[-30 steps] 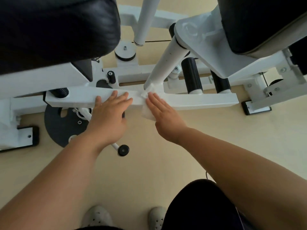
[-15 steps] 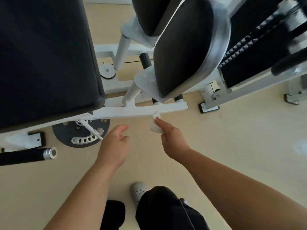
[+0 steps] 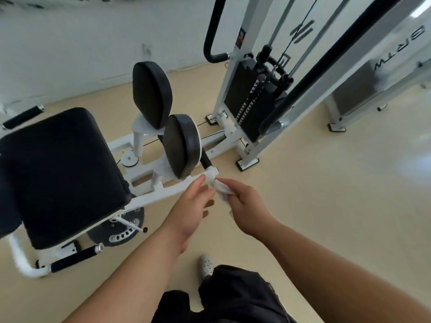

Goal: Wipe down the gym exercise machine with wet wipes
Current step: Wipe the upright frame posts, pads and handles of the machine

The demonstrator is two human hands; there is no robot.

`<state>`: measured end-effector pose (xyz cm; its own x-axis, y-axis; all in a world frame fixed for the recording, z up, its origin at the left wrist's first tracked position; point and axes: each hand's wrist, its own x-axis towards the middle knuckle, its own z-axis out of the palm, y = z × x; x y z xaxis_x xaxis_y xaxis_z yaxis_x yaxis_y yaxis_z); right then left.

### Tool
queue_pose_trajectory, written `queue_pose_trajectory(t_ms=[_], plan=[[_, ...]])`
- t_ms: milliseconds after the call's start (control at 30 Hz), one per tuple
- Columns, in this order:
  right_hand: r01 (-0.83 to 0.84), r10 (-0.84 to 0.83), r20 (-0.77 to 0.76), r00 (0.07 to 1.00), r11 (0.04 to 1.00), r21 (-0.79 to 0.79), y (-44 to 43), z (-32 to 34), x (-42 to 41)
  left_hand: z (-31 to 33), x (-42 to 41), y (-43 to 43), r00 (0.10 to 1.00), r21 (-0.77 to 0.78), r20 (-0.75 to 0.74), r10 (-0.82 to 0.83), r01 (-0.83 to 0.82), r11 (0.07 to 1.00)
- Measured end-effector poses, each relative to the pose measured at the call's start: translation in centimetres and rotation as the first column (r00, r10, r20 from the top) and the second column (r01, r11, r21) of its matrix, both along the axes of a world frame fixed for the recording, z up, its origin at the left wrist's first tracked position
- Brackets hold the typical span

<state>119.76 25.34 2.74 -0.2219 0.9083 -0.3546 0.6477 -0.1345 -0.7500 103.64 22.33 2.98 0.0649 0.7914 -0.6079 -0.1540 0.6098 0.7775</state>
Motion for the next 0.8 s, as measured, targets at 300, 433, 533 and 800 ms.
queue_pose_trajectory(t_ms=[300, 433, 533, 800], plan=[[0.091, -0.087, -0.148, 0.985, 0.996, 0.023, 6.6, 1.9, 9.4, 3.5, 10.9, 8.9, 0.975, 0.059, -0.074, -0.208, 0.212, 0.975], [0.190, -0.185, -0.189, 0.965, 0.982, 0.010, 12.1, 2.1, 16.1, 4.5, 15.9, 14.6, 0.956, 0.068, -0.209, -0.208, 0.226, 0.972], [0.357, -0.324, -0.266, 0.908, 0.930, 0.084, 17.0, 4.2, 20.5, 6.0, 18.9, 19.0, 0.935, 0.089, -0.302, -0.186, 0.222, 0.971], [0.449, -0.265, -0.363, 0.893, 0.558, 0.698, 30.9, 14.1, 25.3, 11.7, 22.8, 29.6, 0.902, 0.301, -0.423, -0.090, 0.234, 0.925]])
